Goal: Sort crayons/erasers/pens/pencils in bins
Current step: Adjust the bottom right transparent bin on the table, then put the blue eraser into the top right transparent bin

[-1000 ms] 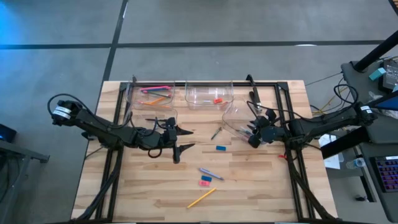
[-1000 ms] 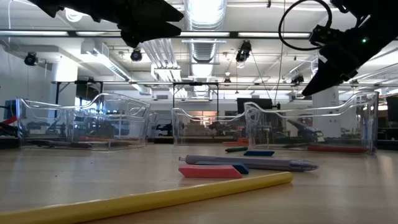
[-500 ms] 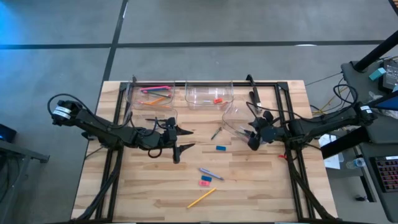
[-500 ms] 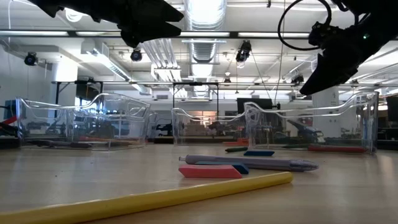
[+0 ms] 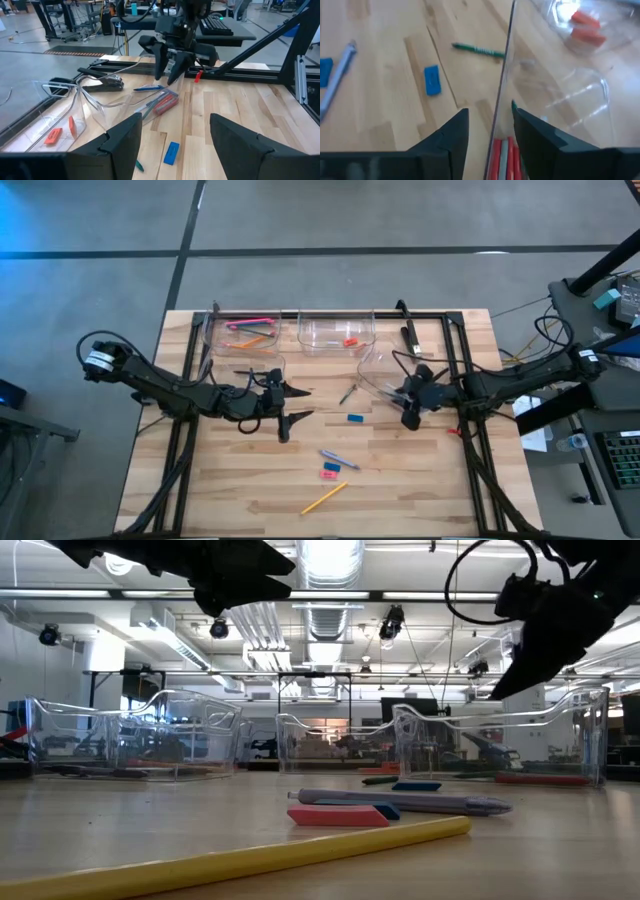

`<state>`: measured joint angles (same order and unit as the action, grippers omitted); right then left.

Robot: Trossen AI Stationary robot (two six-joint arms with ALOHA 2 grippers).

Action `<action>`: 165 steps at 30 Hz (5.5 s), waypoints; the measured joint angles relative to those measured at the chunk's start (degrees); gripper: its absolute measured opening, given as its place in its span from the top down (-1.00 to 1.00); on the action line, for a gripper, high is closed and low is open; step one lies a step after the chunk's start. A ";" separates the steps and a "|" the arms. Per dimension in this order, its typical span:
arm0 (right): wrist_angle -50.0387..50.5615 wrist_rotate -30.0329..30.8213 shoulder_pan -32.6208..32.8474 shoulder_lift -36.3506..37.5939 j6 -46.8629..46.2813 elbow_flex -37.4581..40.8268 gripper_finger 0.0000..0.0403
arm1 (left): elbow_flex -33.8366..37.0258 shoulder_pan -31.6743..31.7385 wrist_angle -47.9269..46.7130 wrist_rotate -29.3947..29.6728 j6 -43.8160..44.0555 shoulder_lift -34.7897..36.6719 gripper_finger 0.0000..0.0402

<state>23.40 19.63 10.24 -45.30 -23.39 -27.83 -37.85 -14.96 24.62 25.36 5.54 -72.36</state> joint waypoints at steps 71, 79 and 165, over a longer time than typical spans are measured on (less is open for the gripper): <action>9.07 -9.08 -22.38 -44.21 22.42 -39.07 0.96 | 0.72 -0.02 -0.48 0.66 -3.23 0.07 -0.09; 17.75 -9.15 -21.10 -42.50 16.51 -37.89 0.96 | 0.59 -0.02 -0.76 1.36 -3.50 0.09 -0.09; -16.70 -9.32 2.70 -42.30 7.61 -18.04 0.91 | 1.06 0.22 -1.28 1.93 -4.54 -0.17 -0.09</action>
<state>6.70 10.31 12.94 -87.60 -15.78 -45.87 -36.78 -14.74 23.35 27.30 1.00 -72.53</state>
